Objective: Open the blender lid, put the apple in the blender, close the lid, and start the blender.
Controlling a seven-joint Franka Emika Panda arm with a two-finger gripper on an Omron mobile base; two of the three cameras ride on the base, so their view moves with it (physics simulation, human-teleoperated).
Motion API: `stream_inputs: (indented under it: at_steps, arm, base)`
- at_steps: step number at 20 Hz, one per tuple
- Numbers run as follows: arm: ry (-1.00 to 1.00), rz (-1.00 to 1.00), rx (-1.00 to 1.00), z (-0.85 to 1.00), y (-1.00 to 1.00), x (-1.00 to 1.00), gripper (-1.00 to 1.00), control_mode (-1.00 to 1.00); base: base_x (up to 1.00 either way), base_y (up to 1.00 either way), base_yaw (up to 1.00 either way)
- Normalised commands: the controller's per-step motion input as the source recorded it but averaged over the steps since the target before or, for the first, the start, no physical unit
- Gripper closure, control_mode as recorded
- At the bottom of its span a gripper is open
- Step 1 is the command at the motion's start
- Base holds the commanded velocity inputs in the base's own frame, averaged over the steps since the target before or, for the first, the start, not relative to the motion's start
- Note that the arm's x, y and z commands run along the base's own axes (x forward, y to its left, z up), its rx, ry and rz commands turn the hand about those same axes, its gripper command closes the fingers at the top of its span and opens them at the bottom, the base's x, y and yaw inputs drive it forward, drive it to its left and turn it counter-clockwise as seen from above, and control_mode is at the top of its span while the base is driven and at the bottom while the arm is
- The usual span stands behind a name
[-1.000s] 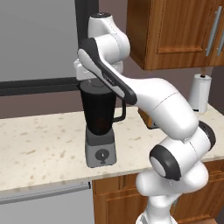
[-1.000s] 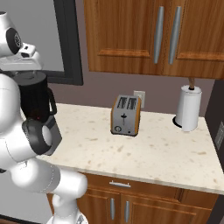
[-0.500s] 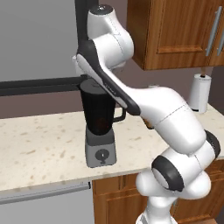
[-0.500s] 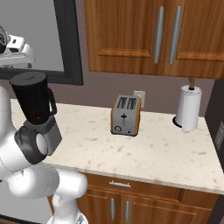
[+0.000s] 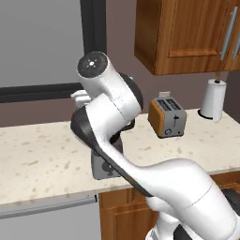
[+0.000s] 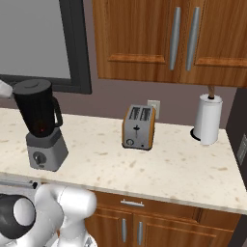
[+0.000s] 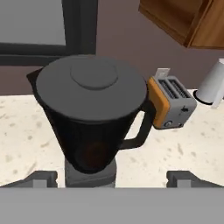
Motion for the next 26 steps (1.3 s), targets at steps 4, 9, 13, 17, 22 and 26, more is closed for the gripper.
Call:
stream_inputs:
  at_steps: [4, 9, 13, 17, 22, 26]
  arm:
    - [-0.34, -0.26, 0.0, -0.85, 0.18, -1.0, -1.0, -1.0]
    - [-0.3, -0.29, 0.0, -0.82, 0.18, -0.79, -1.0, -1.0]
    - [-0.25, -0.34, 0.0, -0.87, 0.1, -0.4, -1.0, -1.0]
    - [-0.18, -0.4, 0.0, -0.78, 0.09, -0.05, -1.0, -1.0]
    - [-0.1, -0.31, 0.0, -0.67, 0.0, 0.0, -1.0, -1.0]
    - [-0.04, -0.23, 0.0, -0.6, 0.0, 0.15, -1.0, -1.0]
  base:
    - [0.0, 0.0, 0.0]
    - [0.0, 0.0, 0.0]
    - [0.0, 0.0, 0.0]
    - [0.0, 0.0, 0.0]
    - [0.0, 0.0, 0.0]
    - [0.0, 0.0, 0.0]
